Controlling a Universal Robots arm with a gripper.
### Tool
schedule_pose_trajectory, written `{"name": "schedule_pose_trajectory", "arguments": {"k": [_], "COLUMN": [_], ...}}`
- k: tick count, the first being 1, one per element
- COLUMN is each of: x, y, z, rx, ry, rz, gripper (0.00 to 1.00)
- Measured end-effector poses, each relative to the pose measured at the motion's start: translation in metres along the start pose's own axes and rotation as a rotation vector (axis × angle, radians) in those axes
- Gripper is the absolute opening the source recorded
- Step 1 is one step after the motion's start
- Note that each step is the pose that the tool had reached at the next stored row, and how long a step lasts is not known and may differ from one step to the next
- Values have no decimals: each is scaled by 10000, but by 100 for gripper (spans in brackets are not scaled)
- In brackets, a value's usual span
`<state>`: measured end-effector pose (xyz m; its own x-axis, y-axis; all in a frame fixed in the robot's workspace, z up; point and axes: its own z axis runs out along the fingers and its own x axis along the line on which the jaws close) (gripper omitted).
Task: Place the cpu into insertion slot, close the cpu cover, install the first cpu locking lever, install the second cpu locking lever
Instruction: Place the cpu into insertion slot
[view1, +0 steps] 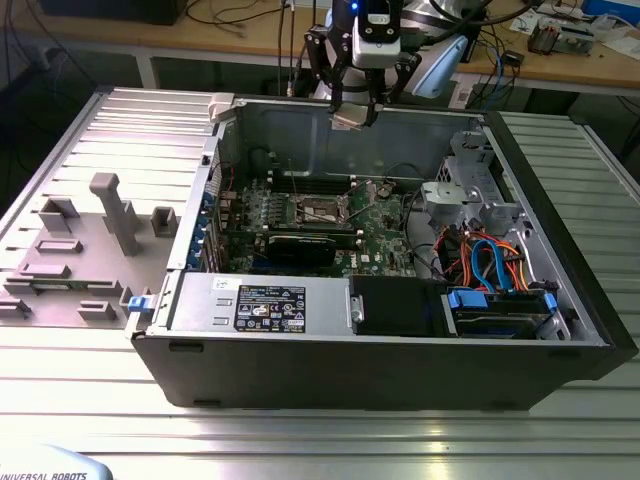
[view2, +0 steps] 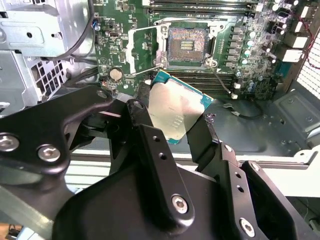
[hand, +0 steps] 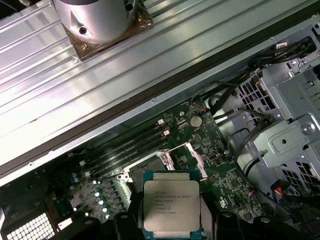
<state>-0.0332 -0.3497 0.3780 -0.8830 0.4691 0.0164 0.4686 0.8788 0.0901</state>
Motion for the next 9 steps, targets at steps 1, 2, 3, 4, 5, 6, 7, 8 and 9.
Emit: {"name": "schedule_pose_trajectory", "arguments": {"k": [1, 2, 3, 4, 5, 6, 7, 8, 9], "x": [0, 0, 0, 0, 0, 0, 0, 0, 0], "y": [0, 0, 0, 0, 0, 0, 0, 0, 0], "z": [0, 0, 0, 0, 0, 0, 0, 0, 0], "rx": [0, 0, 0, 0, -1, 0, 0, 0, 0], "ry": [0, -1, -1, -1, -1, -1, 0, 0, -2], "rz": [2, 2, 2, 2, 2, 2, 2, 4, 19], "gripper": [54, 54, 54, 54, 54, 54, 54, 54, 54]}}
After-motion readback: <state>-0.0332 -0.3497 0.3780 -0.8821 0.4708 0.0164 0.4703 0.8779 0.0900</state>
